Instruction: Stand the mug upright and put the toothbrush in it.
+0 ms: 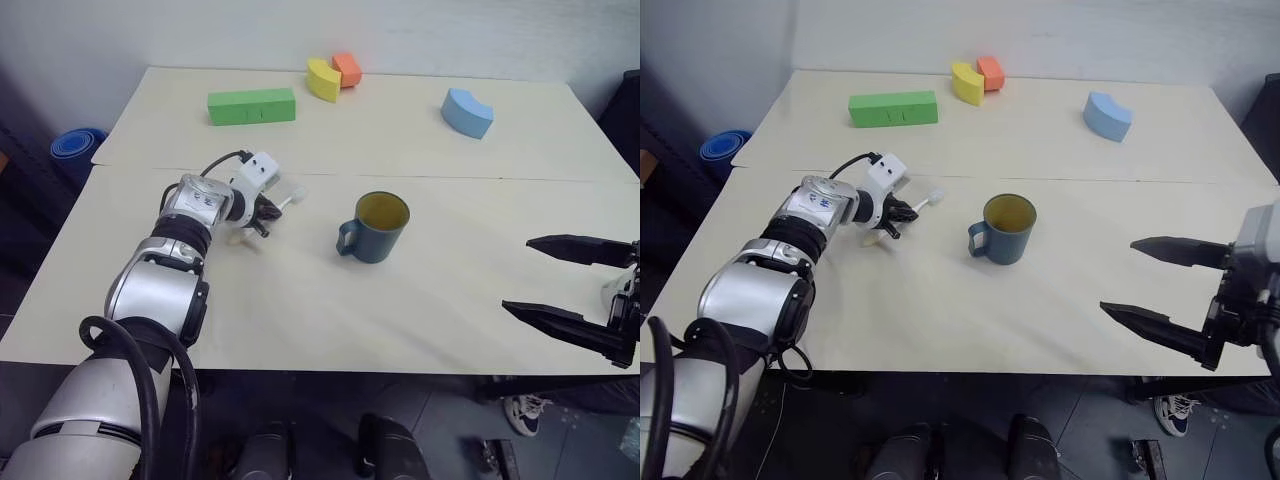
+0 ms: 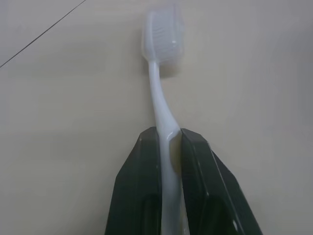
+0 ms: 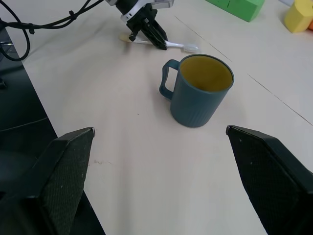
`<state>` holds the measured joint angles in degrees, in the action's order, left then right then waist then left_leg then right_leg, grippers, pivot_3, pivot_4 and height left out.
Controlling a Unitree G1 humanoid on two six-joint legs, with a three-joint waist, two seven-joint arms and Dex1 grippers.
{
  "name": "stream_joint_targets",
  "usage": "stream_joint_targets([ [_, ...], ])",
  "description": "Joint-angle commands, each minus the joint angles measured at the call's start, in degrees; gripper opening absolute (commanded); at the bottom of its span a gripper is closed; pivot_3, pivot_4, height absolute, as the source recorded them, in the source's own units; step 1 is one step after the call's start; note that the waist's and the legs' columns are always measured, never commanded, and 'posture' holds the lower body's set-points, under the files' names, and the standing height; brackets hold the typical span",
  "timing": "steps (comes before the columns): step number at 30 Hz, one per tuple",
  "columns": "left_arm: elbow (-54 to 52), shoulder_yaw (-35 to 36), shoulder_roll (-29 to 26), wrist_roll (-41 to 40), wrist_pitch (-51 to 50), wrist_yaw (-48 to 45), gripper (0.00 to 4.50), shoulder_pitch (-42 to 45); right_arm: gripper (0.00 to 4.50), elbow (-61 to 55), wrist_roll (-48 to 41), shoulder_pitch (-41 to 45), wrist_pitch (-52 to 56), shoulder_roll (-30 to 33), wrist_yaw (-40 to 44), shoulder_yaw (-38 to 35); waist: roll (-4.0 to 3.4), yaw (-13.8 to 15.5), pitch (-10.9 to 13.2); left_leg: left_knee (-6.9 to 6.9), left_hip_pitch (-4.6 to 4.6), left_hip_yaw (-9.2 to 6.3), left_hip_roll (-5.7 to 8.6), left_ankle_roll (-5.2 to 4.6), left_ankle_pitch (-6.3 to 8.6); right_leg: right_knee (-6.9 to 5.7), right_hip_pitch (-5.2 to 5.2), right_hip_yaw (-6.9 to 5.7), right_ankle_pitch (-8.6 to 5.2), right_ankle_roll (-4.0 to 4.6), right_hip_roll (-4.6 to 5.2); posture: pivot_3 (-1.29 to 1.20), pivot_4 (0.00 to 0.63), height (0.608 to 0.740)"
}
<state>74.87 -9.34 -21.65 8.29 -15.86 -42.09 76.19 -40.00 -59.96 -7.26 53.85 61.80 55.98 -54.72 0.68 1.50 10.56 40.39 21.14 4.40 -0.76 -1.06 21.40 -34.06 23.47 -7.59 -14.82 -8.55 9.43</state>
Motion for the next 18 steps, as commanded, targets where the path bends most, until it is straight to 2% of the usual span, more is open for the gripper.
stream_joint_targets([
  [1, -0.22, 2.07, -1.46, -0.66, -1.35, -0.69, 0.25, 0.56, 4.5, 1.3, -1.05, -0.2, 0.68, 1.05, -0.48, -1.5, 0.0, -0.03, 0.0, 0.0, 0.0, 0.0, 0.0, 0.0, 0.0, 0.0, 0.0, 0.0, 0.0, 0.0, 0.0, 0.0, 0.15, 0.74],
  [5, -3.65, 12.92, -0.58, -10.51, 0.75, -0.09, 0.25, 3.23, 4.5, 0.95, 0.7, -0.13, -0.4, 0.95, -1.74, -1.3, 0.04, -0.02, 0.02, 0.0, 0.07, -0.01, -0.01, 0.0, 0.0, 0.01, 0.06, -0.01, 0.0, 0.0, 0.0, 0.0, 0.15, 0.74],
  [8, -10.67, 22.3, 2.4, -21.79, -5.01, -4.13, 0.25, 6.31, 4.5, 0.99, -0.56, -0.3, 0.76, 0.13, -3.69, -2.45, 0.16, 0.4, 0.09, 0.02, 0.15, -0.09, 0.0, 0.0, 0.0, 0.01, 0.06, -0.05, 0.0, 0.0, 0.01, 0.0, 0.15, 0.74],
  [12, -22.75, 28.98, 7.5, -31.41, -9.89, -1.81, 0.25, 4.6, 4.5, 0.29, -2.3, -1.15, 1.67, -0.47, -4.82, -3.46, 0.17, 0.93, 0.1, 0.29, 0.35, -0.33, 0.03, -0.03, 0.03, 0.02, 0.03, -0.17, 0.04, -0.08, 0.01, 0.0, 0.15, 0.74],
  [15, -38.0, 25.87, 15.28, -32.72, -7.51, 1.19, 0.25, -1.4, 4.5, -0.39, -3.27, -1.58, 2.01, -1.23, -7.18, -4.01, 0.16, 0.98, 0.1, 0.27, 0.26, -0.32, 0.02, -0.04, 0.04, 0.01, -0.03, -0.15, 0.05, -0.09, 0.01, 0.0, 0.15, 0.74],
  [18, -43.19, 23.8, 20.12, -32.7, -6.22, 4.38, 0.25, -4.45, 4.5, -0.97, -4.68, -2.13, 2.46, -1.57, -8.49, -4.91, 0.16, 1.38, 0.1, 0.34, 0.19, -0.29, 0.03, -0.03, 0.03, 0.04, -0.13, -0.12, 0.05, -0.08, 0.01, 0.0, 0.15, 0.74],
])
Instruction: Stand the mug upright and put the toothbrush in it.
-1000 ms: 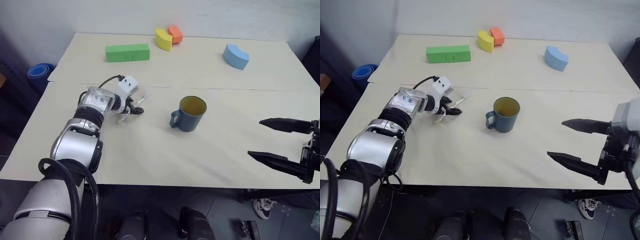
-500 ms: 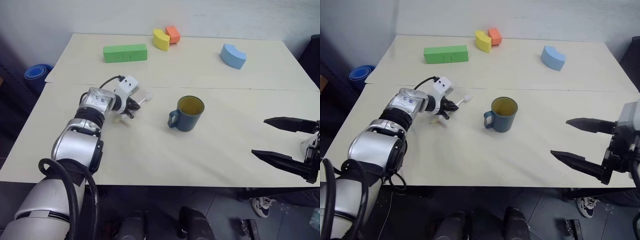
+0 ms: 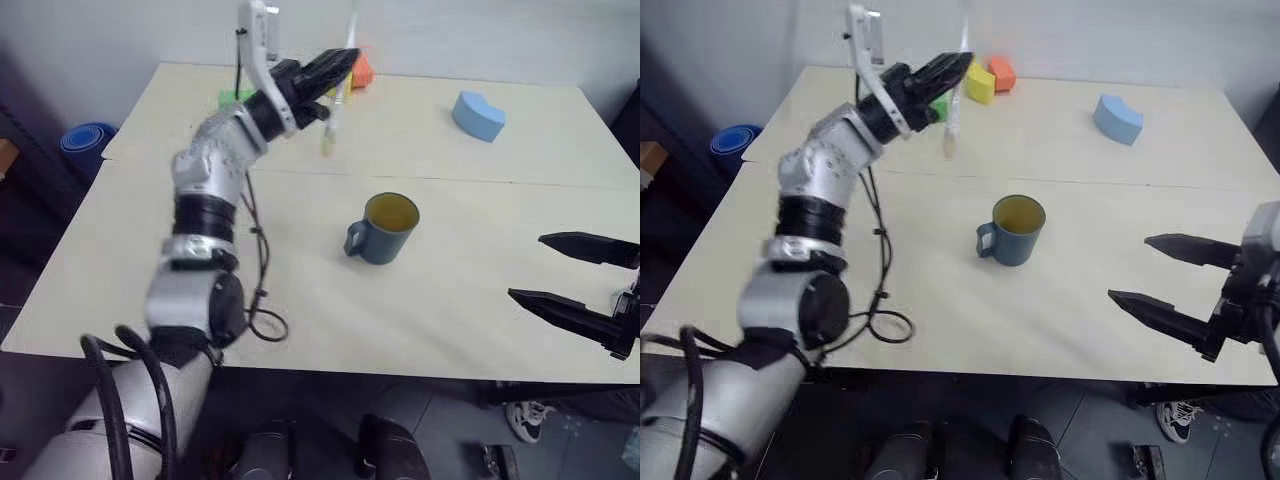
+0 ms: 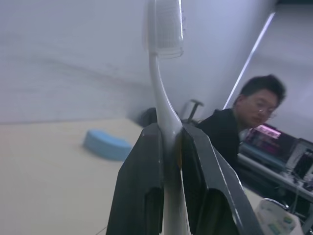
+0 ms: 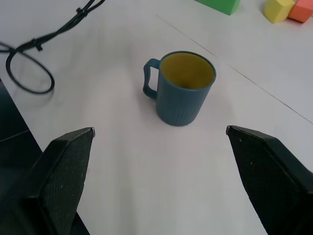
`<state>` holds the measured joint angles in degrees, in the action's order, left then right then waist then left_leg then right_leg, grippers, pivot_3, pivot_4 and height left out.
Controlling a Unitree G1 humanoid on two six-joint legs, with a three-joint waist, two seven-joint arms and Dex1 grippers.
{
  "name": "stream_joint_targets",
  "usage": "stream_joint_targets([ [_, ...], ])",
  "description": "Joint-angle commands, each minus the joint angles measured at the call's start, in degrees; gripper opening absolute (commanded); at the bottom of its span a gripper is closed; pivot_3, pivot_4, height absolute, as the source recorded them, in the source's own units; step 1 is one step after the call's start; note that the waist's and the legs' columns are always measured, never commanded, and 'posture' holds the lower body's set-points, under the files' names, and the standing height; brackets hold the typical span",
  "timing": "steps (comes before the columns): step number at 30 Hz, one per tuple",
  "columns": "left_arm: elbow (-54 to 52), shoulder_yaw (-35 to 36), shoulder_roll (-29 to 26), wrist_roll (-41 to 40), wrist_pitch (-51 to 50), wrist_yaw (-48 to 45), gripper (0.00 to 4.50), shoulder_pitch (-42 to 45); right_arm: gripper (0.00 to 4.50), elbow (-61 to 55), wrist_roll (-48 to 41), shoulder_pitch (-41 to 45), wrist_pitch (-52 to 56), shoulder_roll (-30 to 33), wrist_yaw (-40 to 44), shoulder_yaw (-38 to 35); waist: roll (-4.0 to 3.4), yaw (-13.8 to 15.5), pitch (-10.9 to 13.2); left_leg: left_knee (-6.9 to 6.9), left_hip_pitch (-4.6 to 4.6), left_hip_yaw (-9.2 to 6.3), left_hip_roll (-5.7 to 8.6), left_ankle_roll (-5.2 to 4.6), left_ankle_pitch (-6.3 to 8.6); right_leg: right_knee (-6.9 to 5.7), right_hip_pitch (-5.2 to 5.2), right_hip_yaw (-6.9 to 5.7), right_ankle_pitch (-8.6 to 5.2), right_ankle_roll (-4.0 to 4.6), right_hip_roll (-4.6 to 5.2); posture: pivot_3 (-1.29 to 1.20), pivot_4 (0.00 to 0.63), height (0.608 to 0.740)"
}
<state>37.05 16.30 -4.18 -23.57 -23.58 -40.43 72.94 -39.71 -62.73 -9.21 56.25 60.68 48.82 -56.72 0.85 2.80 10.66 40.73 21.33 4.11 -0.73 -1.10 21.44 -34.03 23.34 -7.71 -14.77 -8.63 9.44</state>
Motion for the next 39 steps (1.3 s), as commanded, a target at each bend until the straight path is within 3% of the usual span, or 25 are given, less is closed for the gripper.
stream_joint_targets([
  [1, -5.58, -2.94, 4.15, -0.43, 2.01, 3.17, 0.25, -1.98, 4.5, -1.51, -2.12, -0.48, 0.12, -0.53, -1.78, -3.22, 0.0, 0.09, 0.0, 0.08, 0.01, 0.01, 0.0, 0.0, 0.0, 0.01, -0.01, 0.02, 0.0, 0.0, 0.0, 0.0, 0.15, 0.74],
  [4, -4.13, -6.99, 7.55, 2.77, 7.26, 4.29, 0.25, -4.18, 4.5, -1.84, -2.83, -1.25, 0.08, -0.9, -3.32, -4.31, 0.0, 0.16, 0.0, 0.14, 0.04, 0.06, 0.0, -0.01, 0.0, 0.05, 0.0, 0.06, 0.01, 0.03, 0.0, 0.0, 0.15, 0.74],
  [12, 2.3, -12.13, 10.18, 7.91, 18.02, 4.67, 0.25, -7.91, 4.5, -1.76, -5.35, -1.98, 0.05, -0.55, -6.16, -6.63, 0.0, 0.25, 0.0, 0.13, 0.04, 0.11, -0.01, -0.05, 0.03, 0.14, 0.0, 0.08, 0.02, 0.05, -0.01, 0.0, 0.15, 0.74],
  [17, 2.58, -12.02, 11.35, 6.46, 19.73, 3.33, 1.83, -10.41, 4.5, -1.09, -6.15, -2.06, -0.07, 0.28, -6.94, -6.93, 0.0, 0.34, 0.0, 0.15, 0.09, 0.11, 0.0, -0.09, 0.05, 0.19, 0.01, 0.08, 0.02, 0.05, 0.0, 0.0, 0.15, 0.74],
  [21, -4.27, -11.46, 9.52, 4.45, 15.1, 4.09, 3.02, -12.71, 4.5, -0.49, -5.18, -2.38, -0.45, 0.88, -6.14, -6.43, 0.0, 0.3, 0.0, 0.17, 0.11, 0.09, -0.01, -0.11, 0.06, 0.18, 0.01, 0.07, 0.02, 0.05, 0.0, 0.0, 0.15, 0.74],
  [24, -17.84, -9.83, 2.76, -0.74, 3.74, 2.22, 3.97, -15.39, 4.5, 1.29, -2.82, -2.54, -1.42, 1.45, -4.19, -5.31, 0.0, -0.22, 0.0, 0.17, 0.11, 0.08, -0.04, -0.11, 0.06, 0.14, 0.03, 0.08, 0.02, 0.06, -0.01, 0.0, 0.15, 0.74],
  [25, -22.24, -9.75, -1.81, -1.3, 1.14, 0.04, 4.24, -16.45, 4.5, 2.34, -1.42, -2.75, -1.94, 1.75, -3.07, -4.7, -0.01, -0.62, 0.0, 0.15, 0.08, 0.13, -0.08, -0.1, 0.06, 0.08, 0.07, 0.12, 0.03, 0.06, -0.03, 0.0, 0.15, 0.74],
  [29, -31.15, -9.9, -20.94, -3.66, -7.09, -11.51, 4.24, -19.46, 4.5, 7.52, 4.39, -4.18, -4.15, 3.42, 2.98, -2.29, -0.09, -1.71, -0.05, 0.08, -0.09, 0.15, -0.12, -0.07, 0.06, -0.1, 0.07, 0.14, 0.03, 0.08, -0.07, 0.0, 0.15, 0.74],
  [34, -29.71, -10.79, -44.89, -3.18, -5.1, -34.52, 4.24, -23.83, 4.5, 17.2, 11.96, -5.51, -8.58, 6.81, 13.67, 0.87, -0.15, -1.15, -0.07, 0.14, -0.04, 0.14, -0.09, -0.05, 0.08, 0.01, 0.02, 0.16, 0.02, 0.08, -0.08, 0.0, 0.15, 0.74],
  [37, -26.51, -10.48, -52.72, -2.29, -2.96, -41.18, 4.24, -25.5, 4.5, 21.24, 14.26, -4.15, -10.58, 8.44, 17.54, 3.36, -0.12, -0.95, -0.06, 0.17, 0.01, 0.12, -0.09, -0.05, 0.08, 0.11, 0.0, 0.12, 0.02, 0.08, -0.08, 0.0, 0.15, 0.74],
  [39, -24.79, -10.32, -54.83, -1.27, -0.77, -42.5, 4.24, -25.9, 4.5, 22.86, 15.18, -2.84, -11.49, 8.9, 18.44, 4.98, -0.12, -0.9, -0.06, 0.17, 0.0, 0.09, -0.09, -0.04, 0.08, 0.13, -0.04, 0.12, 0.01, 0.08, -0.08, 0.0, 0.15, 0.74],
])
